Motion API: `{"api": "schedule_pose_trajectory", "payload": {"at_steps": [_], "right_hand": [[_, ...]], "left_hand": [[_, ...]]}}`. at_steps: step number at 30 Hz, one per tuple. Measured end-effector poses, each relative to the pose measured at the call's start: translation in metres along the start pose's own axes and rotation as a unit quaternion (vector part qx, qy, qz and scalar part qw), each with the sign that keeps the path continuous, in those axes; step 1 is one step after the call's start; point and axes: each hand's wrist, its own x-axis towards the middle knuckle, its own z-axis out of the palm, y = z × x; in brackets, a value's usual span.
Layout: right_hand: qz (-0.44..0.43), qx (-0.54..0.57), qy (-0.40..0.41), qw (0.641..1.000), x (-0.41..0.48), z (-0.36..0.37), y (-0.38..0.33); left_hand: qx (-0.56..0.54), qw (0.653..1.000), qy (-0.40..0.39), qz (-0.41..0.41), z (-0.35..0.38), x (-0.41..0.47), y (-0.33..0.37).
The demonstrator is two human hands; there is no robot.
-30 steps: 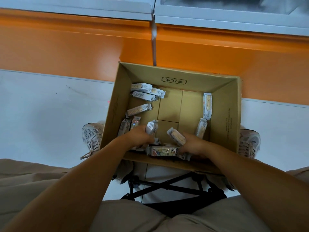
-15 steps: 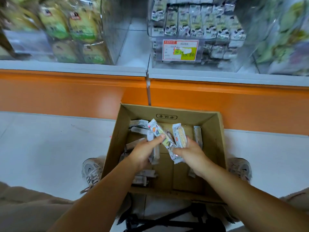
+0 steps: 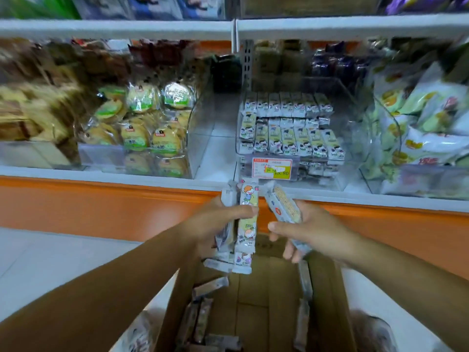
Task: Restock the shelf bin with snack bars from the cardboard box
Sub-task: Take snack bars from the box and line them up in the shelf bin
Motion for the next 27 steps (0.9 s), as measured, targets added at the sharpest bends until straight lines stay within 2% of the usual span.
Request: {"api": "schedule_pose_trajectory", "payload": {"at_steps": [4,6,10,15,17,20,27], "right_hand": [[-0.035,-0.113,0.058,0.991,0.014,-0.033,-0.043],[-0.072,-0.111,0.046,0.990,0.022,-0.048,-0.044],[-0.108,-0.104,0.064,0.987,0.028,-0.044,-0.062],[-0.158,-0.052,0.154,0.974,0.037,-0.041,-0.064],[-0.167,-0.065,0.186,0.966,0.044,-0.044,-0.062],[-0.195,-0.096,0.193,0.957,0.043,-0.045,-0.059],[-0.185,-0.155,0.183,0.953,0.046,-0.047,-0.061]], "left_hand": [[0.017,0.998,0.007,0.057,-0.002,-0.006,0.056],[0.034,0.995,0.048,0.079,-0.003,-0.003,0.074],[-0.027,0.994,0.051,0.094,-0.007,0.013,0.086],[-0.052,0.990,0.041,0.121,-0.008,0.027,0.092],[-0.062,0.989,0.050,0.126,-0.009,0.029,0.093],[-0.054,0.989,0.053,0.124,-0.012,0.036,0.091],[-0.055,0.985,0.061,0.150,-0.013,0.039,0.092]]}}
